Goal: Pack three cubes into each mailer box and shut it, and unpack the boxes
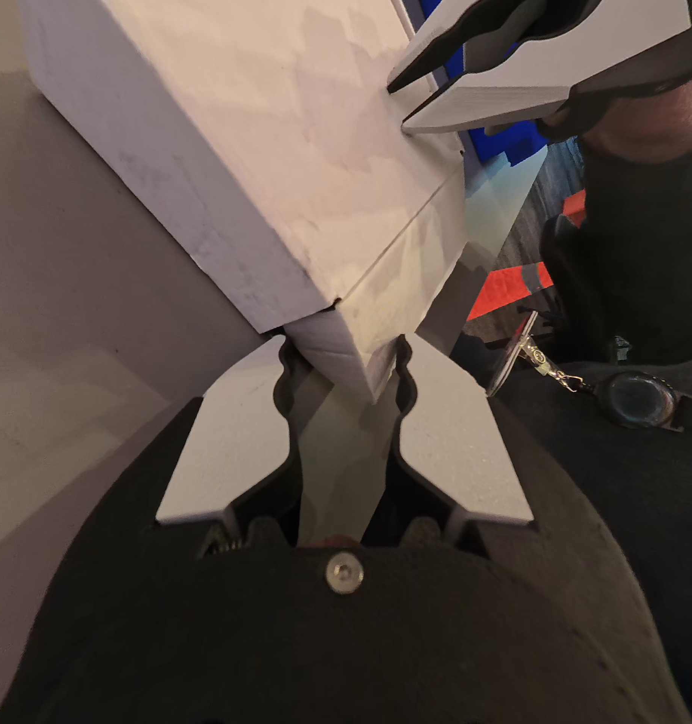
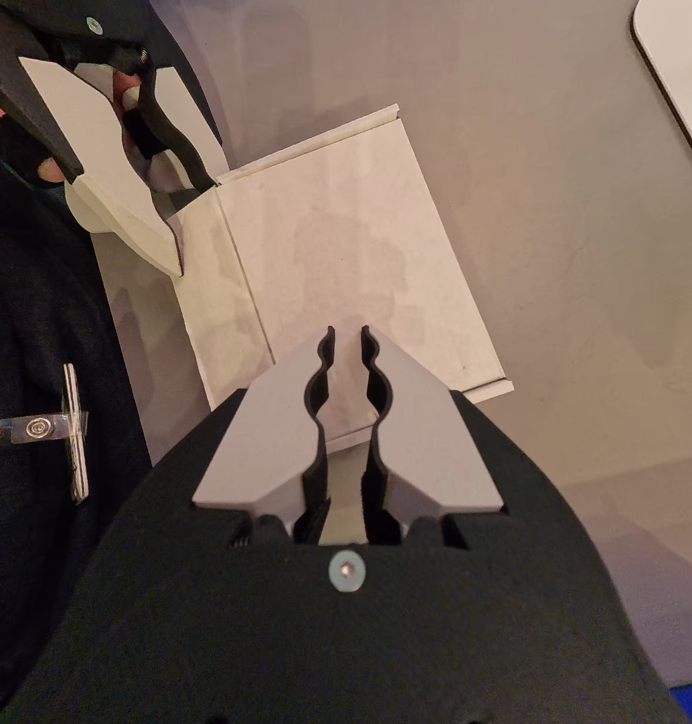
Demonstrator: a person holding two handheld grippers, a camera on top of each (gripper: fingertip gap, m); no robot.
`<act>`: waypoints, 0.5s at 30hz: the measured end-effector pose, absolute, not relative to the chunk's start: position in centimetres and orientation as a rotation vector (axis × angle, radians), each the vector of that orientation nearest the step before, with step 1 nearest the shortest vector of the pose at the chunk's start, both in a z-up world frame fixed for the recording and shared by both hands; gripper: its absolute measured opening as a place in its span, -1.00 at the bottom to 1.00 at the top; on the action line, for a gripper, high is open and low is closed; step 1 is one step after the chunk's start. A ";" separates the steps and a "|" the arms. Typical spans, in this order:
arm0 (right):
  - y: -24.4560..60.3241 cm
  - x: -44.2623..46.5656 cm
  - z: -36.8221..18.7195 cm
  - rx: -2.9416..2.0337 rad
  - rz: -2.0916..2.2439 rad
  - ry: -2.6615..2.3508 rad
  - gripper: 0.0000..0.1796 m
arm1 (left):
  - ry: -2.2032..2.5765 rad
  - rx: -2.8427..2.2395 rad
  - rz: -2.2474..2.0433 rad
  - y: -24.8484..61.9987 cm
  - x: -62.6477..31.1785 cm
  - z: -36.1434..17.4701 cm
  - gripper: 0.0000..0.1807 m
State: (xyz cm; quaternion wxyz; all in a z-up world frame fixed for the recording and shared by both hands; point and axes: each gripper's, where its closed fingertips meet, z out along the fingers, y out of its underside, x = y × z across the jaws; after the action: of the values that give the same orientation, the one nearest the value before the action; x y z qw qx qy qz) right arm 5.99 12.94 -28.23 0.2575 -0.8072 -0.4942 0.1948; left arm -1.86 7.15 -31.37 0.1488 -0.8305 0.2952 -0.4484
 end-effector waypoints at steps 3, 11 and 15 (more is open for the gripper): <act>12.9 6.0 -28.2 -2.187 0.530 -1.339 -0.87 | 0.852 -2.385 -1.256 7.2 -1.9 -31.4 -0.44; 13.0 5.9 -28.1 -2.180 0.524 -1.338 -0.87 | 0.915 -2.367 -1.122 7.5 -2.4 -31.8 -0.49; 12.7 5.8 -27.9 -2.186 0.534 -1.339 -0.80 | 0.922 -2.359 -1.105 7.9 -2.5 -31.7 -0.40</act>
State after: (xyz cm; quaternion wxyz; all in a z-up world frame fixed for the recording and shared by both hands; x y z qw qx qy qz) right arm 5.81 12.67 -27.91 0.2585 -0.8064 -0.4941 0.1971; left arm -2.50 7.88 -31.66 0.1880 -0.8384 0.3278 -0.3928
